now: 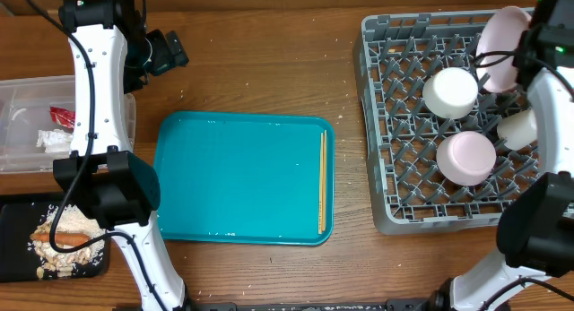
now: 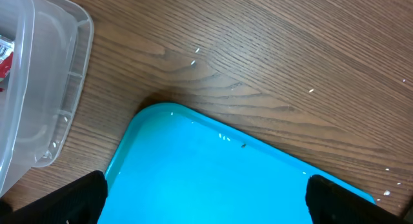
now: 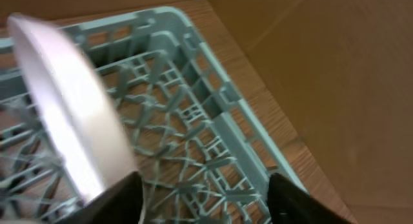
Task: Sort waste into correct bins and load items into the dishwasher
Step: 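Lift the plate and stand it upright in the dish rack, then move the right gripper back to the chopstick on the tray, then grasp the wooden chopstick with the right gripper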
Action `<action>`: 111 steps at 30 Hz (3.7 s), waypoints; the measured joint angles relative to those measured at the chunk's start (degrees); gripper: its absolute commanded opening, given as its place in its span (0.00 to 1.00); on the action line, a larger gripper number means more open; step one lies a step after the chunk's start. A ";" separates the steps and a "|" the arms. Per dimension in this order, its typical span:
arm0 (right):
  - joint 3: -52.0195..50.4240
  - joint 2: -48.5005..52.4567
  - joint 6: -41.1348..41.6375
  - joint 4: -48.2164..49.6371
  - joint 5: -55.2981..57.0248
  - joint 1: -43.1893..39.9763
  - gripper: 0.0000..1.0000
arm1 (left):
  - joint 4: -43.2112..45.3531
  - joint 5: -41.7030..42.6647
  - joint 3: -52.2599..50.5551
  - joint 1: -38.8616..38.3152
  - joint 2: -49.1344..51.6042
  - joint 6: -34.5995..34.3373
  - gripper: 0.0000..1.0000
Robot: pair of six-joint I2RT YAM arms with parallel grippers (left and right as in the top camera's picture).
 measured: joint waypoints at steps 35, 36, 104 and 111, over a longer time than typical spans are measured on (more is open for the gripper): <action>-3.26 1.14 27.82 -27.54 -51.91 43.30 0.87 | -0.02 0.00 0.00 0.00 0.00 0.00 1.00; -3.28 2.32 28.41 -27.54 -51.45 44.24 0.87 | -0.02 0.00 0.00 0.00 0.00 0.00 1.00; -10.54 12.72 39.19 -22.40 -33.48 50.73 0.20 | 0.00 0.00 0.00 0.00 0.00 0.00 1.00; -10.54 12.72 39.80 -22.01 -31.95 50.71 0.04 | -0.02 0.00 0.00 0.00 0.00 0.00 1.00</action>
